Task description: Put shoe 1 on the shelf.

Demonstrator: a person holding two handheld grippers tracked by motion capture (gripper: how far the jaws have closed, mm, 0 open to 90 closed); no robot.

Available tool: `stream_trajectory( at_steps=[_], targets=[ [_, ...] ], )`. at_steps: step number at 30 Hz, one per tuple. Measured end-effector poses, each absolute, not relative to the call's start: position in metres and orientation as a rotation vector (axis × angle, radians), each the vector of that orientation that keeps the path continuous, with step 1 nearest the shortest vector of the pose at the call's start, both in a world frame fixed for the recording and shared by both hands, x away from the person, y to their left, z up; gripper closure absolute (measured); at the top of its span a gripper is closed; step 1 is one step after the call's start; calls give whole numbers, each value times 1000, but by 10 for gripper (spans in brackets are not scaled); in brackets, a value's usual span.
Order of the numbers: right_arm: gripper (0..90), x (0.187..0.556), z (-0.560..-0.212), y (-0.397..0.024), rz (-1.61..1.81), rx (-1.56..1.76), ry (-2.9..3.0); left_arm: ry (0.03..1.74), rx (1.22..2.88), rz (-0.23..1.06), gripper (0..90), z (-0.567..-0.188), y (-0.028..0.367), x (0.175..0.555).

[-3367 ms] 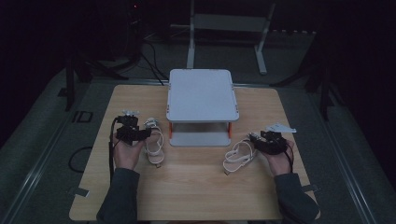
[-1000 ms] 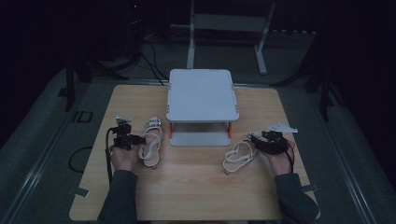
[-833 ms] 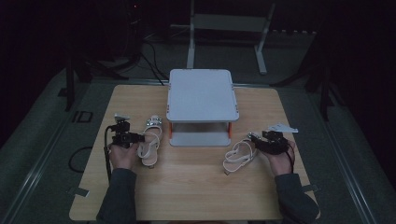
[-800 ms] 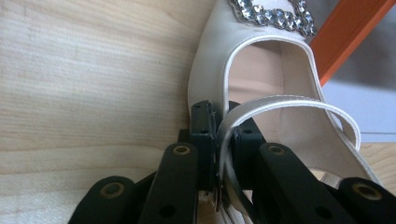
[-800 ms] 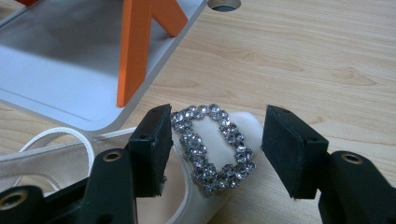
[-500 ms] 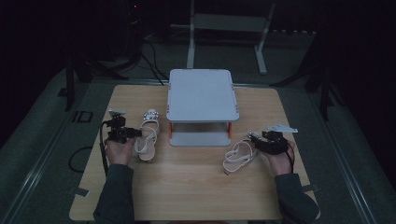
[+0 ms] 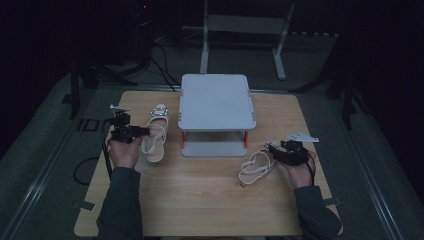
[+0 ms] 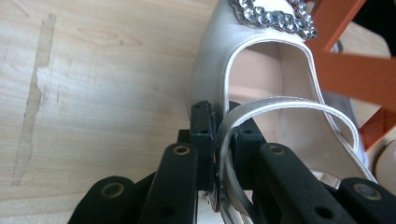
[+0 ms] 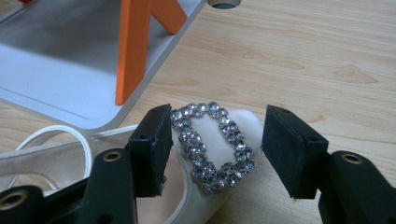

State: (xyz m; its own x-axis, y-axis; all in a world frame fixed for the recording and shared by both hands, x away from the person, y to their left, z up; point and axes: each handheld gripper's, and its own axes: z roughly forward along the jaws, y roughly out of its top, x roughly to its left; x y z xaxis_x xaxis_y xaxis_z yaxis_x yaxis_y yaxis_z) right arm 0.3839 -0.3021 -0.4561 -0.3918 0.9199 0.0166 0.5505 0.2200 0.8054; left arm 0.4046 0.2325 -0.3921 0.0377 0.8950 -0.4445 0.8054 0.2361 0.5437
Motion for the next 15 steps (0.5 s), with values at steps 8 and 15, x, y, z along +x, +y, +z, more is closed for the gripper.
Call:
stream_trajectory(
  at_steps=[8,15],
  targets=[
    [425,384,-456,-302,1043,1358,2026,1762,1539,169,830,-367,238,412],
    [424,384,-456,-302,1042,1359,2026,1756,1502,180,829,-349,241,421]
  ],
)
